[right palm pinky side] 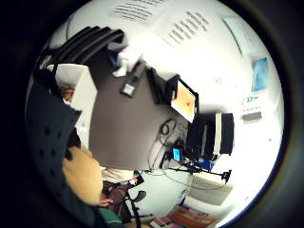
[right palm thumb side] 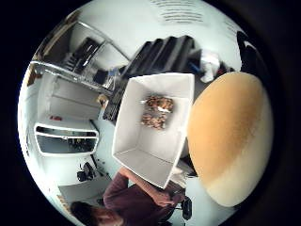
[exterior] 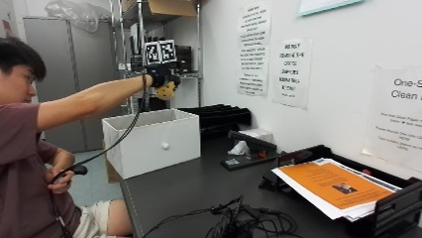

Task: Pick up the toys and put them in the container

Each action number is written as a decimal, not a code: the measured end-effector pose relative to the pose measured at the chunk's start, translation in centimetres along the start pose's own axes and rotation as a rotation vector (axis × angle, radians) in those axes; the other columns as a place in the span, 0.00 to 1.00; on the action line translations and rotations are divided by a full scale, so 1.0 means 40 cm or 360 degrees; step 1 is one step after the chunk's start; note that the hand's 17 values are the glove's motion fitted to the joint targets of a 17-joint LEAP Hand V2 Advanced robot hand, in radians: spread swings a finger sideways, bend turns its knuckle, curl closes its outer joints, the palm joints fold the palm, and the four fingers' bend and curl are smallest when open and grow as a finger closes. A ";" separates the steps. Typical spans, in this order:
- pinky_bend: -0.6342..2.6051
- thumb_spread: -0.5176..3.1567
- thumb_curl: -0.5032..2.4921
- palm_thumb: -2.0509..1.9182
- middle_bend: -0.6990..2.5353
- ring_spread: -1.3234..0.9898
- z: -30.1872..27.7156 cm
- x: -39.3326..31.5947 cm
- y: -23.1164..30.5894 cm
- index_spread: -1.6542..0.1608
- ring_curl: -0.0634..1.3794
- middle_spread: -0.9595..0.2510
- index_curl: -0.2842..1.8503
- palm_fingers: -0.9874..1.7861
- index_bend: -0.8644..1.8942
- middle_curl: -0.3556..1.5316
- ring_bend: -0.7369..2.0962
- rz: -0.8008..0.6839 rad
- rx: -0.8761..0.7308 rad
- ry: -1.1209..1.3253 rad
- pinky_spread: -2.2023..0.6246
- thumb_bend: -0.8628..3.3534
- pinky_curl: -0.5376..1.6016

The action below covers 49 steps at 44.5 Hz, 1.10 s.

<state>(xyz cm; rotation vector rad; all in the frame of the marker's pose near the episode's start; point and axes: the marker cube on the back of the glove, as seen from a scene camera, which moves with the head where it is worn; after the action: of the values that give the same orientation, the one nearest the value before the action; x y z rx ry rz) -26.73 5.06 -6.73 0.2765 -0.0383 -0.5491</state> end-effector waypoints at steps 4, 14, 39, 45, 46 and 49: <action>0.59 0.24 0.49 0.68 0.54 0.38 -0.004 -0.131 -0.043 0.67 0.57 0.45 0.48 0.63 0.57 0.65 0.75 -0.0121 -0.0002 -0.0036 0.65 0.23 0.52; 0.60 0.23 0.51 0.68 0.55 0.39 0.009 -0.372 -0.104 0.67 0.58 0.46 0.52 0.61 0.57 0.67 0.76 -0.0334 -0.0019 -0.0049 0.66 0.23 0.53; 0.57 0.42 0.37 0.50 0.24 0.57 0.088 -0.359 -0.072 0.80 0.35 0.83 0.30 0.15 0.31 0.44 0.43 -0.0288 -0.0466 0.0028 0.78 0.19 0.47; 0.54 0.43 0.34 0.50 0.24 0.58 0.092 -0.333 -0.058 0.80 0.33 0.85 0.26 0.18 0.32 0.40 0.40 -0.0195 -0.0482 0.0057 0.79 0.19 0.45; 0.54 0.43 0.34 0.50 0.24 0.59 0.093 -0.329 -0.056 0.80 0.32 0.85 0.26 0.18 0.32 0.40 0.40 -0.0171 -0.0483 0.0057 0.79 0.19 0.45; 0.53 0.44 0.33 0.50 0.24 0.59 0.097 -0.328 -0.055 0.80 0.32 0.86 0.25 0.19 0.32 0.38 0.39 -0.0192 -0.0453 0.0030 0.80 0.19 0.44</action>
<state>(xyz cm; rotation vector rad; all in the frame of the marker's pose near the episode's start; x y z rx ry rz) -39.46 9.10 -3.09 0.0060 0.0750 -0.6635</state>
